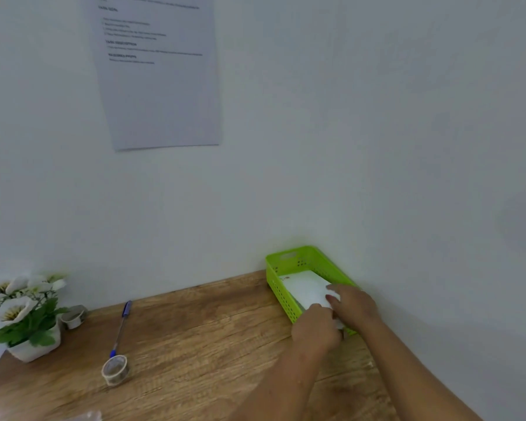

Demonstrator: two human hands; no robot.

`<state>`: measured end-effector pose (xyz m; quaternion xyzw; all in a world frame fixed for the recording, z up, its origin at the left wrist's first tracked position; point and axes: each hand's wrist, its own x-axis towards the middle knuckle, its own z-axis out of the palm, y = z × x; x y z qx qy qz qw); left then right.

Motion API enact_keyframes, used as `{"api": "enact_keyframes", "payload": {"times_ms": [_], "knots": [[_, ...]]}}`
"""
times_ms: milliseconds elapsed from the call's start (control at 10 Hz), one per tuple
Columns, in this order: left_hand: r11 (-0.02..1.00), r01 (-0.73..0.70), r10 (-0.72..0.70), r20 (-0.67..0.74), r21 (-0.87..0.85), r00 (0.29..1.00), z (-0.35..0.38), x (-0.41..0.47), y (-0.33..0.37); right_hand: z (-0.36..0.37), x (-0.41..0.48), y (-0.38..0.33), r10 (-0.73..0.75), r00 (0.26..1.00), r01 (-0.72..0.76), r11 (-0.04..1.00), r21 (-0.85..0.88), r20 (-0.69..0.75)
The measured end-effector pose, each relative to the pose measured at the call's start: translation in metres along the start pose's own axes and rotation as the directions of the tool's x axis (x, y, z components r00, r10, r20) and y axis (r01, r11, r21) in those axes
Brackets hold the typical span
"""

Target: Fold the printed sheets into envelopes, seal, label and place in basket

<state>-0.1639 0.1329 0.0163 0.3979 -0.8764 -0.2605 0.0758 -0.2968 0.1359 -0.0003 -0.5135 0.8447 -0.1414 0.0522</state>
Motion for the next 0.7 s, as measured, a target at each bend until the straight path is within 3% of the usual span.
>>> {"api": "enact_keyframes", "payload": {"times_ms": [100, 300, 400, 500, 700], "knots": [[0.98, 0.0, 0.006, -0.031, 0.2, 1.0, 0.017, 0.003, 0.0, 0.009, -0.006, 0.005, -0.143, 0.989, 0.144, 0.989, -0.041, 0.035], [0.939, -0.046, 0.08, -0.085, 0.341, 0.993, 0.024, 0.004, -0.008, 0.015, -0.01, 0.027, -0.12, 0.987, 0.13, 0.987, 0.094, -0.107], [0.917, -0.058, 0.107, -0.104, 0.395, 0.989, 0.027, 0.009, -0.009, 0.022, -0.01, 0.04, -0.105, 0.985, 0.111, 0.993, 0.032, -0.137], [0.904, -0.049, 0.098, -0.095, 0.424, 0.991, 0.023, 0.013, -0.002, 0.022, -0.001, 0.035, -0.182, 0.976, 0.172, 0.981, -0.09, -0.118], [0.966, 0.015, 0.044, -0.22, 0.26, 0.975, -0.004, 0.025, -0.021, 0.015, 0.019, 0.018, -0.2, 0.961, 0.216, 0.974, 0.063, -0.189]]}}
